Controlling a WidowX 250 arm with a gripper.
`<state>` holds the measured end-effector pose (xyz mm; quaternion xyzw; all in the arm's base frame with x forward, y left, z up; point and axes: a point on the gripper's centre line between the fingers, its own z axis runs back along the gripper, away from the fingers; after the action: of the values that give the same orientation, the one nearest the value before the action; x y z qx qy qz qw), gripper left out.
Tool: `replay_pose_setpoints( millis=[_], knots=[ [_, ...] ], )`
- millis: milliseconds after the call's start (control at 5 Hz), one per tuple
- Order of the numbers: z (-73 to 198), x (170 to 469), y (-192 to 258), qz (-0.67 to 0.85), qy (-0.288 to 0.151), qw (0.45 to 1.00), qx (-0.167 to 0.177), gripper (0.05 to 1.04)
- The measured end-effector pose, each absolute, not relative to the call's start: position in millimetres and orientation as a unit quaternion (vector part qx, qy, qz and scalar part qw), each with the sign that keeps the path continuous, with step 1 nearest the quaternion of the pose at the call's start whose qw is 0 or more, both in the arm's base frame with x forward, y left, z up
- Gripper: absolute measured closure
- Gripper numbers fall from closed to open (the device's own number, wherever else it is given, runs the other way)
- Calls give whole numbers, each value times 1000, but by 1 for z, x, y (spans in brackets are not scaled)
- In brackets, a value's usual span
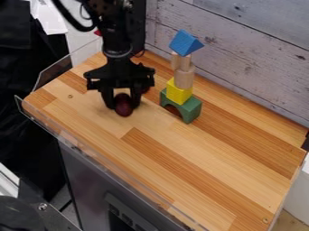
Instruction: Move the brown egg to the right
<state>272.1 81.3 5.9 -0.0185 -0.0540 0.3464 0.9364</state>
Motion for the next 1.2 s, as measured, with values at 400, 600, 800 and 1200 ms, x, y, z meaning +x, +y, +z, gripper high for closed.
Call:
replay_pose_setpoints(
  millis=[400, 600, 800, 1200],
  knots=[
    [73, 258, 72, 200, -102, 974, -41, 522],
    [108, 247, 46, 103, -106, 988, -43, 522],
    [124, 244, 0, -4, -87, 995, -56, 522],
    [119, 231, -73, -122, -42, 988, -90, 522]
  ],
)
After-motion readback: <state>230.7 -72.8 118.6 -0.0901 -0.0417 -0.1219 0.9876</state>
